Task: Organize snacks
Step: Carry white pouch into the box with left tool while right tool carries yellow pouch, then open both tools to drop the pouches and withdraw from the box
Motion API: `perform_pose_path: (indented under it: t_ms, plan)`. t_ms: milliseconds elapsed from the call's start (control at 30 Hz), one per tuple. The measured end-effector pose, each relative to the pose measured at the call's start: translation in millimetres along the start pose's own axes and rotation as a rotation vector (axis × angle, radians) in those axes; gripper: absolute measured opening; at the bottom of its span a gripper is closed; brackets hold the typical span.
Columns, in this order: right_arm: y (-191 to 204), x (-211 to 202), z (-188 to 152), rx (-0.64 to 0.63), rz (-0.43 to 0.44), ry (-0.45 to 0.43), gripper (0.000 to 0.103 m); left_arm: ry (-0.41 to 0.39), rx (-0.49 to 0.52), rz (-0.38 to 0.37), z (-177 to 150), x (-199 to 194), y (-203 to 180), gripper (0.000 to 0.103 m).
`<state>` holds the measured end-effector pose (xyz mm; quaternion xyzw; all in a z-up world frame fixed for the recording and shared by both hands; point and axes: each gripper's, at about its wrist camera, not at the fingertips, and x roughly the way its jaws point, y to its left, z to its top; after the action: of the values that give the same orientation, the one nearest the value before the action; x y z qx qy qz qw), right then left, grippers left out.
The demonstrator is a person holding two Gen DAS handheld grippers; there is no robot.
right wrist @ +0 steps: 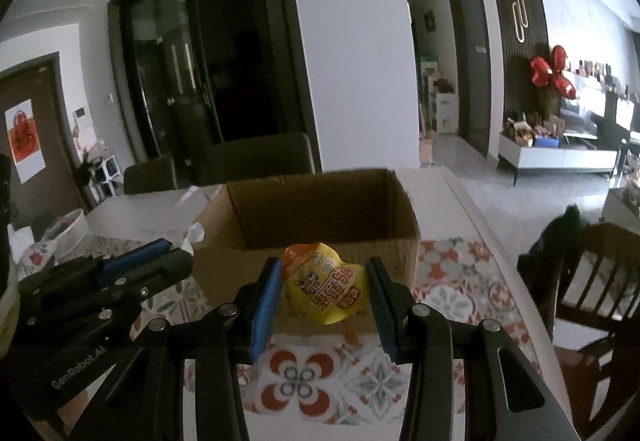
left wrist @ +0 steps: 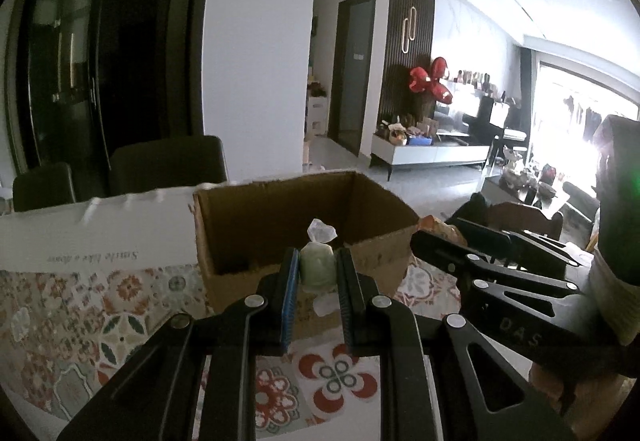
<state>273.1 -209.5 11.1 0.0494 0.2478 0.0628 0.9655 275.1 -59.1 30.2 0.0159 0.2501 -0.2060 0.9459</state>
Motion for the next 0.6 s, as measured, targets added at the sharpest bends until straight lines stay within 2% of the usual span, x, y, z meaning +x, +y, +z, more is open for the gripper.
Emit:
perform_pose_path:
  t_ms: [200,600]
  plan:
    - [-1,17,19,-0.010,0.007,0.000,0.044,-0.006,0.006,0.015,17,11,8,0.020]
    - [-5,56,52,-0.054,-0.010,0.024,0.044,0.039,0.001,0.028,43,54,24,0.020]
